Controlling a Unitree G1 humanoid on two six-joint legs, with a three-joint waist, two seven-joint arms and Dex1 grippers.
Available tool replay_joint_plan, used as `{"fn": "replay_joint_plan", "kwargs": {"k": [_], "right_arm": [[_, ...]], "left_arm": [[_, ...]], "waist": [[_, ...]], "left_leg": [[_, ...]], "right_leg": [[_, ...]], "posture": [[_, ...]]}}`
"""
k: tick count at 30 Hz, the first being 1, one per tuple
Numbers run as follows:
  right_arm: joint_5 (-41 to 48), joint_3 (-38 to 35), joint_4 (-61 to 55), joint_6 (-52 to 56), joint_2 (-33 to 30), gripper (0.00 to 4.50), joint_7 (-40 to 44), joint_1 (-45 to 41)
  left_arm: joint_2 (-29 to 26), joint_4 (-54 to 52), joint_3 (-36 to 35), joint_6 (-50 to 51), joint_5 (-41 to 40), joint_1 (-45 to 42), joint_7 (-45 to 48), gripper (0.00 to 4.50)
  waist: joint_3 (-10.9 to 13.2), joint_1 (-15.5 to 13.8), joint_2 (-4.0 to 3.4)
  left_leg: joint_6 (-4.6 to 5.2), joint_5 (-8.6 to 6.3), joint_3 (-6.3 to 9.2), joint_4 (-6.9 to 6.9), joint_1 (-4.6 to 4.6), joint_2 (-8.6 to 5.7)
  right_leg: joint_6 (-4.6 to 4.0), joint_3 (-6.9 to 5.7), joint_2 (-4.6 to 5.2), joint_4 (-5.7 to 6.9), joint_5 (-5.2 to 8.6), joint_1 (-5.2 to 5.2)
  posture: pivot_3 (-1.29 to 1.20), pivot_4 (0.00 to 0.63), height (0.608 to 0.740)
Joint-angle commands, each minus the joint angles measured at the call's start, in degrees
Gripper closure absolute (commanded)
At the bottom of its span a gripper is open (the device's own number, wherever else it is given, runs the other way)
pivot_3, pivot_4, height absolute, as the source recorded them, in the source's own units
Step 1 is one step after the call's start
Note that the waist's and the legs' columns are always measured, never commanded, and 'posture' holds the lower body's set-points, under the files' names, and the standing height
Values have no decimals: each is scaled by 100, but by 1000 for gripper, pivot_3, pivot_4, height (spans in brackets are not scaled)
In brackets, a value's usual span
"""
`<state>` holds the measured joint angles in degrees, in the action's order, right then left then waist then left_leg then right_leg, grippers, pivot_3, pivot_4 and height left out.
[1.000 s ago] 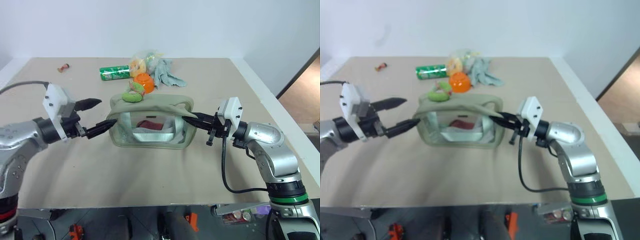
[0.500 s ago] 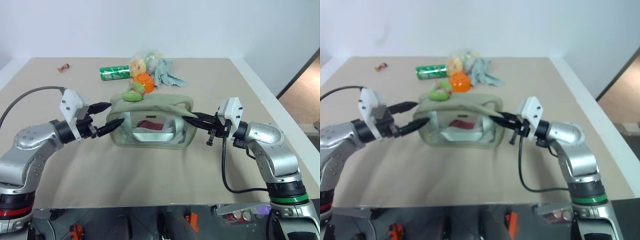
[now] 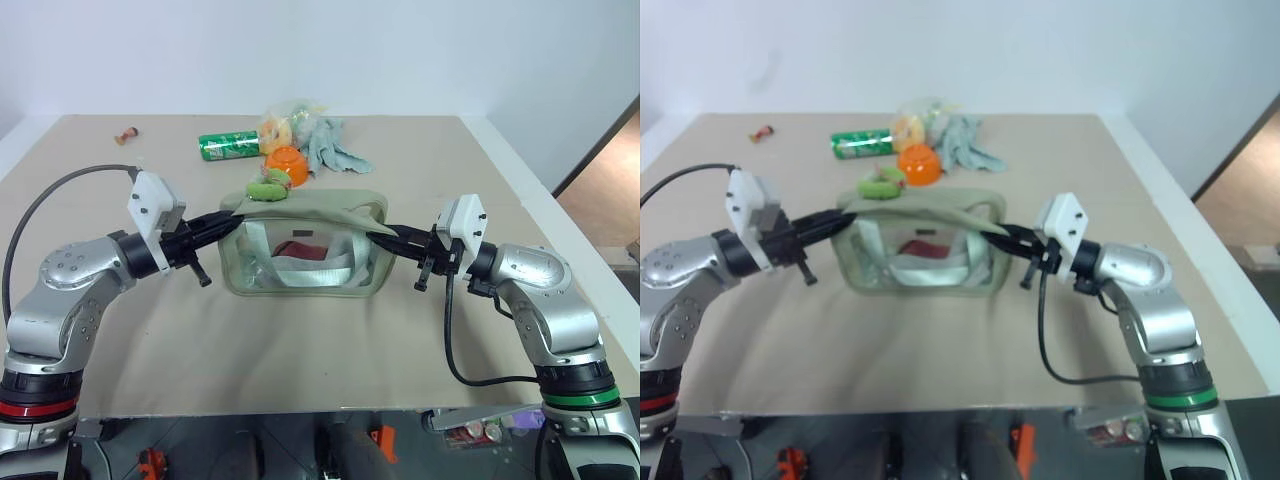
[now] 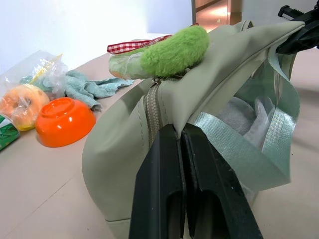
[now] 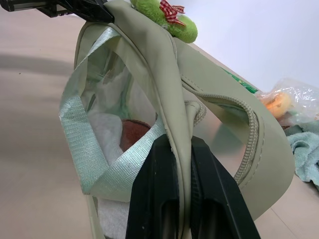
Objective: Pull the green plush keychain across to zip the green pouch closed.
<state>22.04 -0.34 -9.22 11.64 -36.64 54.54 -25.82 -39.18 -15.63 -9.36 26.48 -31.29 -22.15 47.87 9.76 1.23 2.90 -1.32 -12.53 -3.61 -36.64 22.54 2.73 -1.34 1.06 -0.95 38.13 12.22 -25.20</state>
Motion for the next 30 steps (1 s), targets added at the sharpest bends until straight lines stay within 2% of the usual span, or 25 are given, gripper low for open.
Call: {"fn": "replay_joint_plan", "kwargs": {"k": [1, 2, 5, 11, 15, 17, 19, 22, 26, 30], "right_arm": [[128, -175, -188, 54, -55, 4500, 6, -93], [174, -172, -189, 126, -64, 4500, 31, -99], [406, -218, -213, 442, -95, 3626, 99, -142], [821, -539, -53, 888, -497, 1520, 395, -389], [986, -868, 758, 1238, -984, 165, 680, -1064], [818, -829, 1350, 1168, -1063, 38, 701, -1611], [270, -514, 2155, 483, -795, 38, 608, -2381], [-52, -132, 2740, 5, -242, 38, 688, -3049], [-278, 371, 3163, -484, 677, 38, 1002, -3616], [-437, 606, 3482, -878, 1171, 38, 1276, -3826]], "left_arm": [[-121, -40, -33, -162, 170, -86, -8, 4472], [-118, -42, -38, -166, 185, -82, -18, 4472], [-123, -56, -39, -202, 263, -66, -42, 4500], [-129, -87, -24, -239, 322, -11, 5, 4500], [-148, -146, 0, -248, 333, 73, 65, 4500], [-141, -184, -2, -230, 296, 95, 79, 4500], [-124, -258, 4, -206, 245, 122, 83, 4500], [-119, -300, 26, -192, 231, 118, 79, 4500], [-97, -349, 13, -179, 196, 79, 51, 4500], [-91, -423, 33, -158, 182, 79, 21, 4500]], "waist": [[0, 0, 0], [0, 1, 0], [0, 2, 0], [1, 3, -1], [1, 5, -1], [0, 7, -1], [1, 58, -2], [1, 77, -3], [1, 93, -3], [2, 41, -5]], "left_leg": [[0, 0, 0, 0, 0, 0], [0, 0, 0, 0, 0, 0], [0, 0, 0, 0, -1, 1], [0, 0, 0, 0, -1, 1], [0, 0, -1, -1, -2, -1], [1, 0, -3, -1, -3, -5], [1, 0, -5, 1, -7, -3], [4, 2, -9, 4, -11, -3], [4, 2, -7, 8, -9, 18], [4, 2, -6, 6, 14, 26]], "right_leg": [[0, 0, 0, 0, 0, 0], [0, 0, 0, 0, 0, 0], [0, 0, -1, 0, 0, 0], [0, 1, -3, 0, 0, -1], [1, 2, -2, 0, -1, 1], [0, 1, -1, 0, 0, 2], [0, 7, -2, -1, 0, 1], [-5, 12, -5, 0, -6, -1], [-12, -2, -25, 3, -3, 0], [-12, -8, -11, 2, -3, -13]], "posture": [[0, 150, 740], [0, 150, 740], [0, 150, 740], [0, 150, 740], [0, 150, 740], [0, 150, 740], [0, 150, 740], [0, 150, 740], [0, 150, 740], [0, 150, 740]]}}
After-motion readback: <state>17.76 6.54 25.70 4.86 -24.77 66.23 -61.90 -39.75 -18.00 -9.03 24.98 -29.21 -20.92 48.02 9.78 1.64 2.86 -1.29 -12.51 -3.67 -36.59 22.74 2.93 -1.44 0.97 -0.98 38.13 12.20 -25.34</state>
